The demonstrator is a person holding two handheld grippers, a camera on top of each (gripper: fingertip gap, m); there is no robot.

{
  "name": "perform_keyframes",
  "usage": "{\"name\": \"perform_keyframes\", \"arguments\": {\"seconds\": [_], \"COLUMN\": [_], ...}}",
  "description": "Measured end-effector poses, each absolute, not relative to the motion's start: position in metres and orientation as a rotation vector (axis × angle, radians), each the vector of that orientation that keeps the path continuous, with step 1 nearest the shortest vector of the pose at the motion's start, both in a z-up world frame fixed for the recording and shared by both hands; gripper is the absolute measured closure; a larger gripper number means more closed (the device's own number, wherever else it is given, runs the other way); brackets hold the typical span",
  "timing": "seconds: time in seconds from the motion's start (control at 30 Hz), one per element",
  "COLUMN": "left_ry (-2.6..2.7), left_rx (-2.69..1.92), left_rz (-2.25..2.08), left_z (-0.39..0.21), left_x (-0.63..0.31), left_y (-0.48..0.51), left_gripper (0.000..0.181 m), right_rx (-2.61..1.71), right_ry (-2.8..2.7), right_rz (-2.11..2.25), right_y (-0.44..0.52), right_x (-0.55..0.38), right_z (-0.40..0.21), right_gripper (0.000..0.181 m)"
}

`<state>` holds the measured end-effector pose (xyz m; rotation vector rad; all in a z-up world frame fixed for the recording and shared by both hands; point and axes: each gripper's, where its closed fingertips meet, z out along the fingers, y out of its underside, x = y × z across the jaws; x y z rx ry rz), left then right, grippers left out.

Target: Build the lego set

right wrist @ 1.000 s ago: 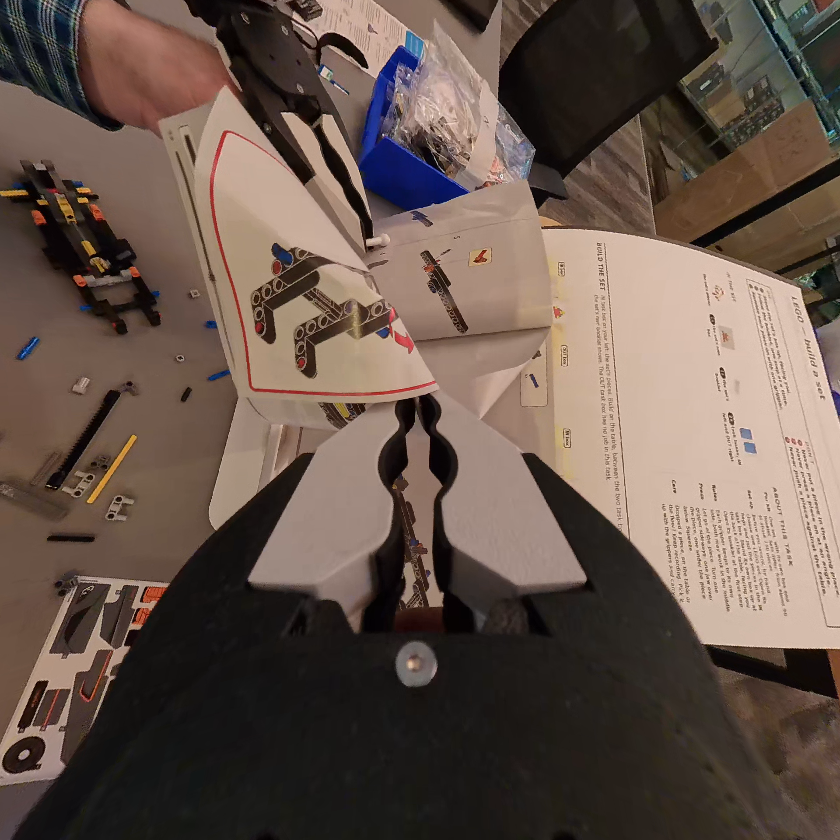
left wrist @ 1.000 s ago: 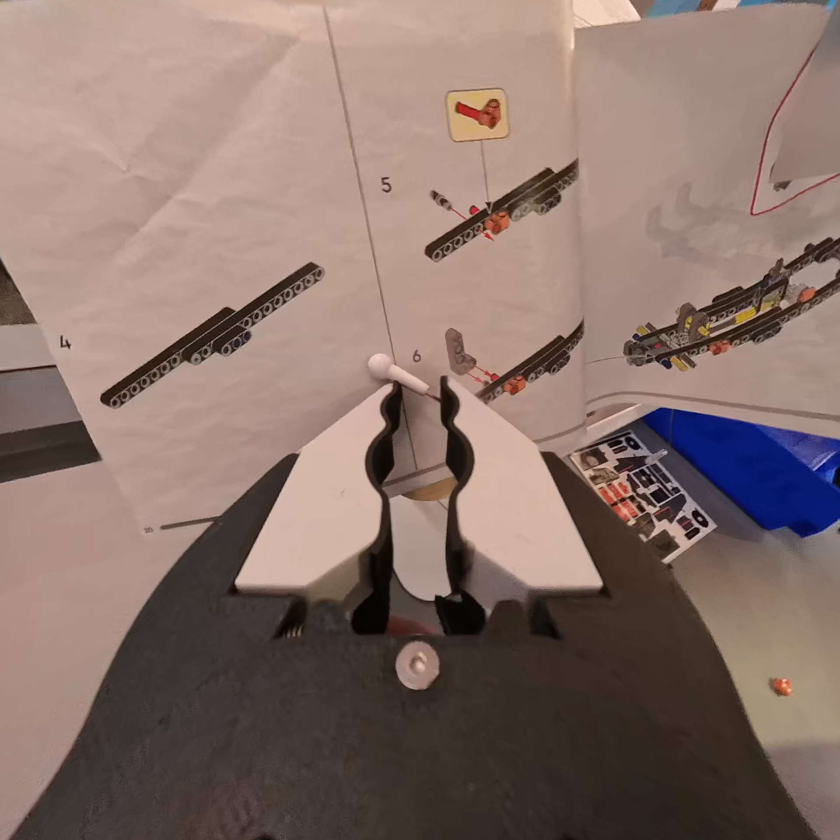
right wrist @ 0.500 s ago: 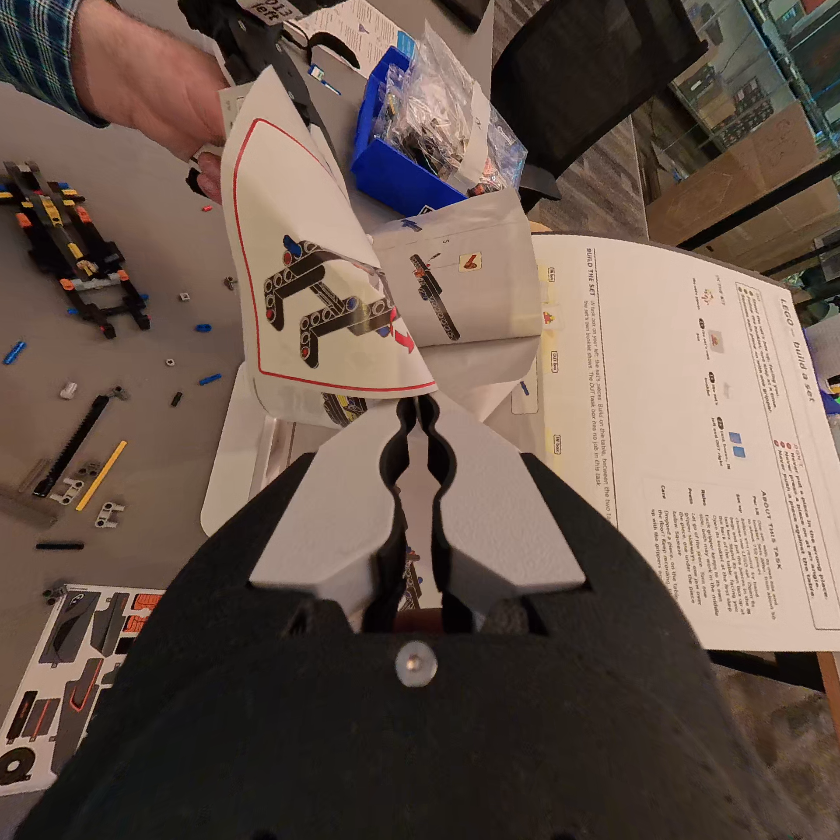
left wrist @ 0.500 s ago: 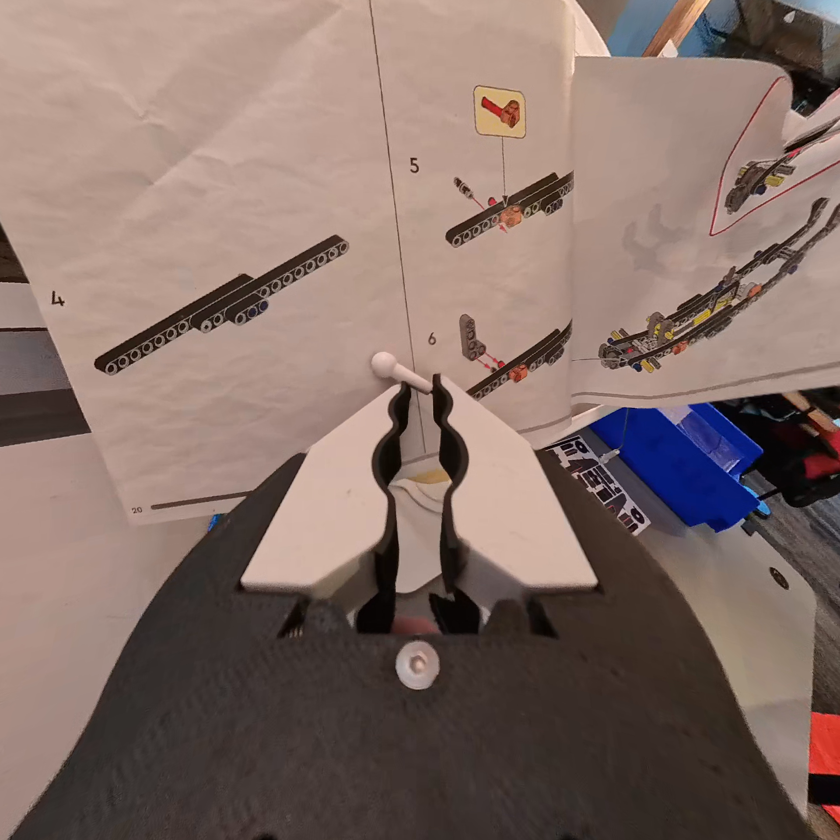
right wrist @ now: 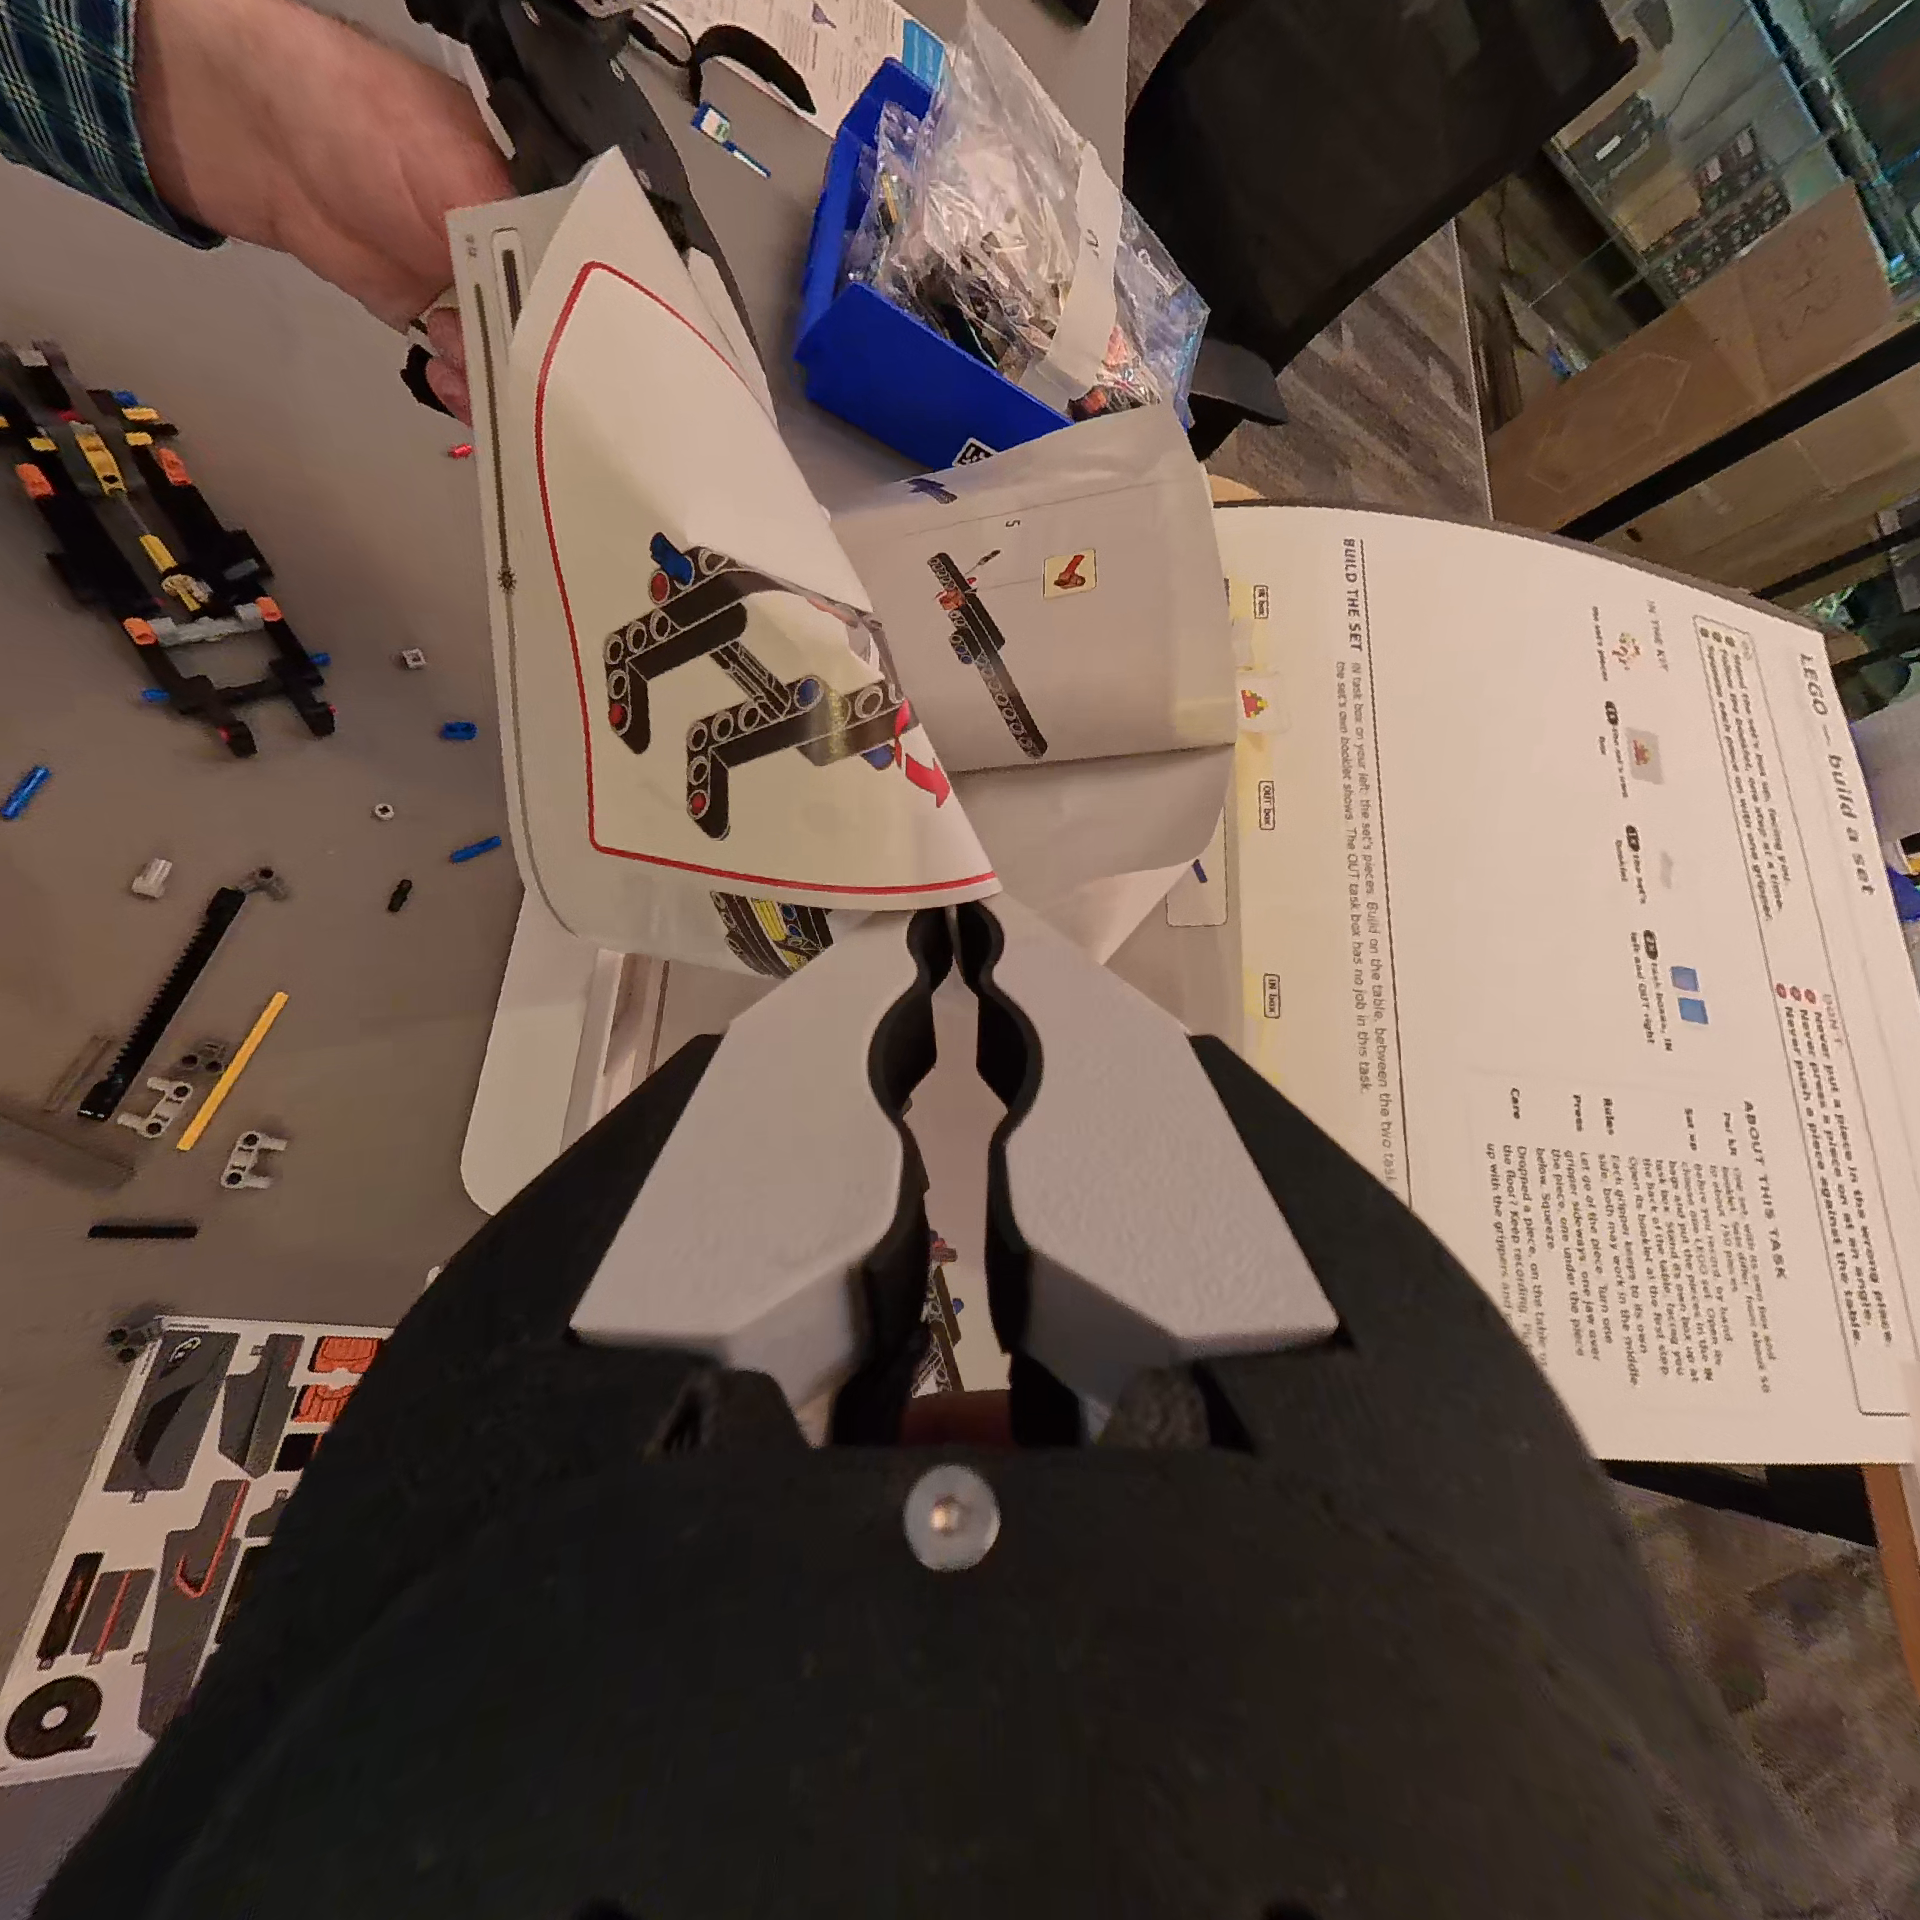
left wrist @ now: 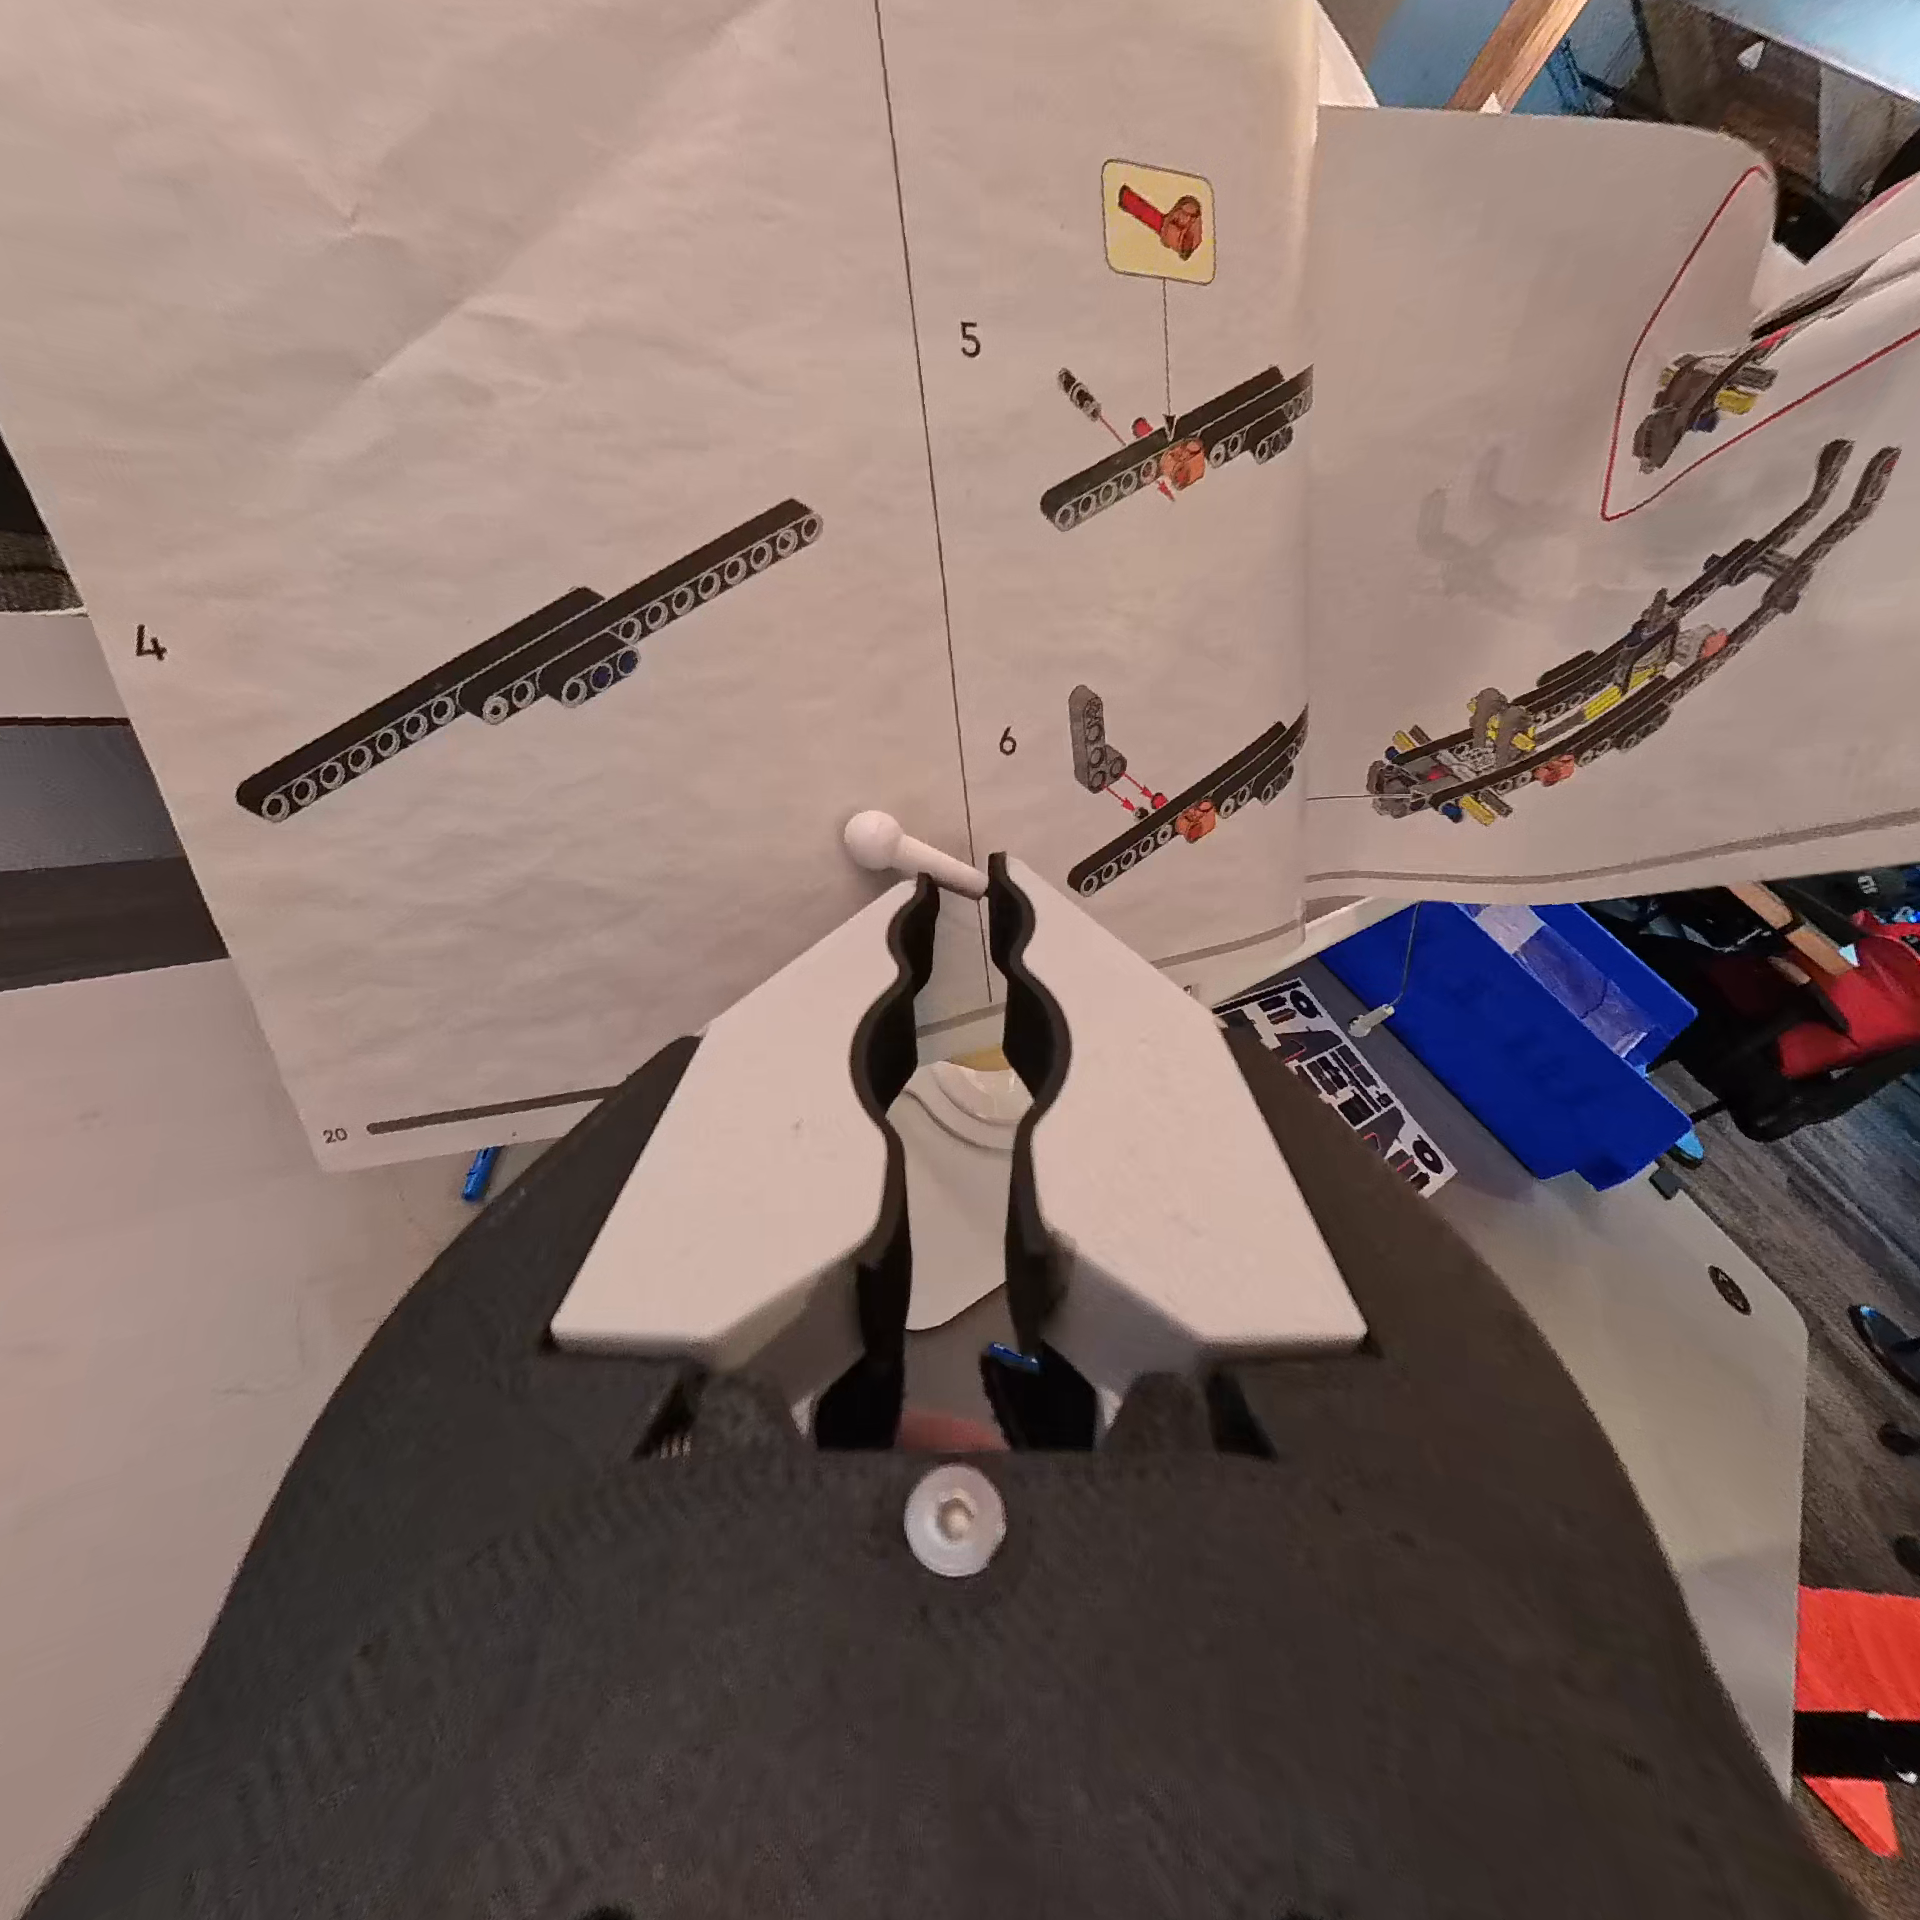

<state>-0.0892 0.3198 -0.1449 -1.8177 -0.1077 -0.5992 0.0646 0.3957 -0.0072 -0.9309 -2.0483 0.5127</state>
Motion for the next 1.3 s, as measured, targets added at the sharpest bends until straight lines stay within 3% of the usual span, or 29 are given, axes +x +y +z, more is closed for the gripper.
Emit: {"name": "perform_keyframes", "arguments": {"seconds": [1.3], "left_ry": [-0.152], "left_rx": [-1.796], "left_rz": [-0.635], "left_z": [-0.15], "left_x": [-0.091], "left_y": [0.315], "left_gripper": [0.173], "right_rx": [-1.036], "right_ry": [-1.869], "right_rz": [0.747], "right_y": [0.428], "right_x": [0.076], "right_z": [-0.009], "right_gripper": [0.181]}}
